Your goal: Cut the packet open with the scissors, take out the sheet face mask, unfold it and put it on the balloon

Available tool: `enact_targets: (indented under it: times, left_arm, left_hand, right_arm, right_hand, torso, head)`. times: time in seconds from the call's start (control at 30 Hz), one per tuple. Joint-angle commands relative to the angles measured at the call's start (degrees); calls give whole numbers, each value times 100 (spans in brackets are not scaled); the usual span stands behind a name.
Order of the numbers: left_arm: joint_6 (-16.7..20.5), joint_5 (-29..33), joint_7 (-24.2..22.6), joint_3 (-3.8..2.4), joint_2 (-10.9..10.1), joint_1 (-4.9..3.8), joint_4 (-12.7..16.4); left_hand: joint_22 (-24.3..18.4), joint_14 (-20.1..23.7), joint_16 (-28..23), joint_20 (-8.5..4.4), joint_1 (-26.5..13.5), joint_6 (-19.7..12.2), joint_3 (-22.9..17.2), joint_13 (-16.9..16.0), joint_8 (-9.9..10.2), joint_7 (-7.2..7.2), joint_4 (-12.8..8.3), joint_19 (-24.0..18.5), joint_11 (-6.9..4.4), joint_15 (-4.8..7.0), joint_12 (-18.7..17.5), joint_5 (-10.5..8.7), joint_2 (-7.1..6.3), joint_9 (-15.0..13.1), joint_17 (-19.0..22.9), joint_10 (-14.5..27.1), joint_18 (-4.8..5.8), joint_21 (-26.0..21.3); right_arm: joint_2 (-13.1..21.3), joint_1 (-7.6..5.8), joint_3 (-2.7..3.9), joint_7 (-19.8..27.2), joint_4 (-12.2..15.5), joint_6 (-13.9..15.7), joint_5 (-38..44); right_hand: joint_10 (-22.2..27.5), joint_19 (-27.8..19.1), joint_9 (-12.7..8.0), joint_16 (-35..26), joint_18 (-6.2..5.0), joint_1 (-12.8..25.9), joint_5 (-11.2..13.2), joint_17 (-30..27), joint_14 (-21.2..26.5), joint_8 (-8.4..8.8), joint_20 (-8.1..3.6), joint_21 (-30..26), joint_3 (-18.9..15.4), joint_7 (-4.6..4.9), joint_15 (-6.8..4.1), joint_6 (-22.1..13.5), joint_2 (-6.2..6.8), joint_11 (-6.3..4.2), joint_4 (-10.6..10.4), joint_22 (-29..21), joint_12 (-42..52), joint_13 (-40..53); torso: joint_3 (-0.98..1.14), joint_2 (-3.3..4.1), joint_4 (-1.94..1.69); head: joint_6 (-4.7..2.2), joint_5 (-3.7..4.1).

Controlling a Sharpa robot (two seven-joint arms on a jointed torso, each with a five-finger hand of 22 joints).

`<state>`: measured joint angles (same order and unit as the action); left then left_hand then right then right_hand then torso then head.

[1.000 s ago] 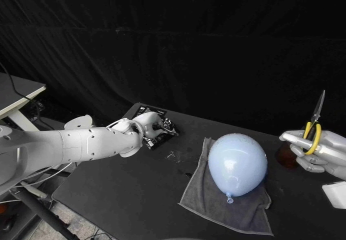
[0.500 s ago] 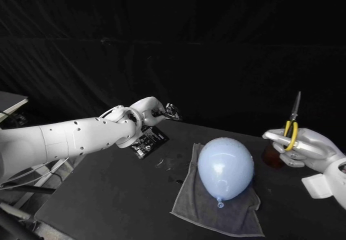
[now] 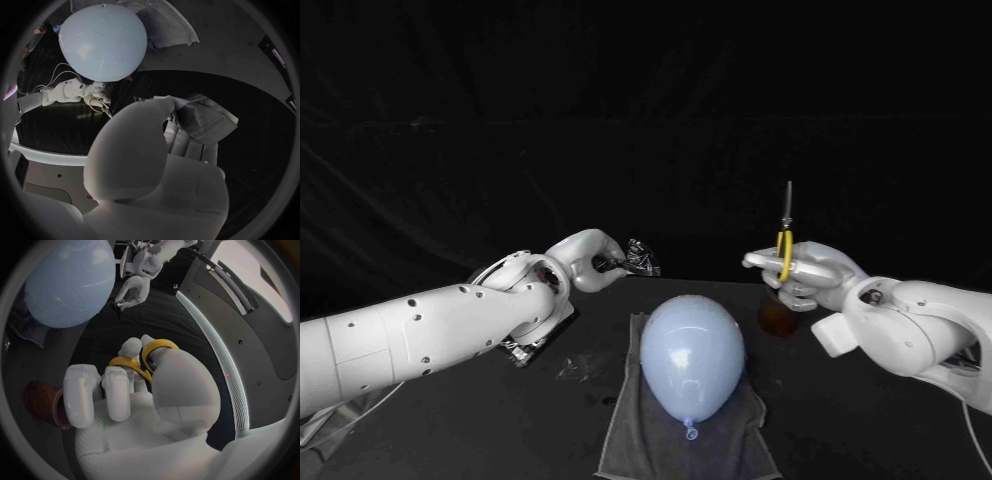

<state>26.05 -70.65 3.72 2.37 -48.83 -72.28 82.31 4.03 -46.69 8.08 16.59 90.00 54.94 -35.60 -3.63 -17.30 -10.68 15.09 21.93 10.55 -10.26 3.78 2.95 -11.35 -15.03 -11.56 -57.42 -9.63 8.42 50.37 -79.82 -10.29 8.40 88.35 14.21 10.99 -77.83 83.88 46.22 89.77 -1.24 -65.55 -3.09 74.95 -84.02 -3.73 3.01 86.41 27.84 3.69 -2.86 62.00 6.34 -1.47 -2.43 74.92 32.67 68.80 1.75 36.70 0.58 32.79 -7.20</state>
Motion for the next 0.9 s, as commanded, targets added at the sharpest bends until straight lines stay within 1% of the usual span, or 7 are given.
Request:
enact_targets:
  times: [0.03,0.13,0.2,0.33,0.5,0.67,0.9]
  left_arm:
    - [-30,13,-596,-6,114,-58,-19]
    - [47,39,-779,-7,226,-103,-31]
    - [82,47,-859,-9,294,-132,-30]
    - [112,30,-968,-13,444,-219,-19]
    - [62,-15,-987,-15,556,-291,-4]
    - [-12,-82,-965,-16,640,-314,35]
    - [-51,-163,-942,-16,717,-324,63]
  left_hand:
    - [-4,27,-25,20,-14,-6,40,4,-42,-42,-8,5,14,-12,-20,-23,-60,-14,7,45,-17,33]
    - [-5,28,-27,20,-18,-8,47,4,-43,-43,-10,3,13,-12,-19,-23,-66,-15,9,47,-15,32]
    - [-5,28,-28,20,-20,-9,49,4,-43,-44,-10,6,13,-12,-19,-23,-67,-16,9,47,-14,33]
    - [-8,31,-33,20,-19,-16,58,4,-43,-50,-19,-10,9,-12,-20,-23,-74,-17,11,52,-11,27]
    - [-12,34,-39,20,-9,-21,59,4,-44,-52,-33,-25,8,-13,-20,-22,-72,-19,14,57,-7,21]
    - [-15,35,-43,19,2,-25,59,4,-46,-53,-48,-39,8,-14,-20,-22,-70,-20,16,61,-4,15]
    - [-16,36,-47,18,11,-29,58,4,-47,-55,-61,-39,9,-15,-20,-22,-66,-22,18,65,-2,14]
  right_arm:
    - [-76,-29,3,-410,-50,32,-158]
    - [-152,-43,3,-532,-76,20,-178]
    - [-197,-47,3,-606,-85,17,-182]
    - [-285,-53,3,-787,-89,31,-169]
    - [-349,-54,3,-889,-101,92,-160]
    - [-427,-54,3,-940,-130,127,-160]
    - [-495,-53,3,-929,-129,166,-187]
  right_hand:
    - [-1217,404,-47,23,24,78,31,1505,-598,30,51,-42,-24,255,49,-328,2,308,7,1357,5733,2120]
    - [-1217,402,-84,23,23,108,31,1505,-598,30,68,-47,-38,280,69,-381,2,330,0,1356,5733,2120]
    - [-1217,401,-105,23,22,125,31,1505,-598,30,78,-50,-49,295,80,-413,7,343,-2,1355,5733,2120]
    - [-1217,392,-193,23,18,241,32,1505,-598,28,120,-71,-148,354,128,-546,64,397,-47,1349,5733,2120]
    - [-1217,384,-341,23,14,377,31,1505,-598,28,179,-89,-381,424,188,-801,134,458,-140,1344,5733,2120]
    - [-1217,387,-444,23,15,388,33,1505,-598,23,217,-86,-541,466,225,-989,143,499,-182,1346,5733,2120]
    - [-1217,382,-485,23,12,405,33,1505,-598,12,233,-96,-644,474,237,-1014,143,508,-225,1343,5733,2120]
  torso:
    - [6,-4,9]
    - [12,-7,4]
    - [12,-10,8]
    - [5,0,15]
    - [4,3,2]
    - [1,6,-8]
    - [-2,5,-1]
  head:
    - [-60,294]
    - [-110,412]
    - [-128,453]
    - [-182,581]
    - [-191,695]
    - [-181,768]
    - [-160,789]
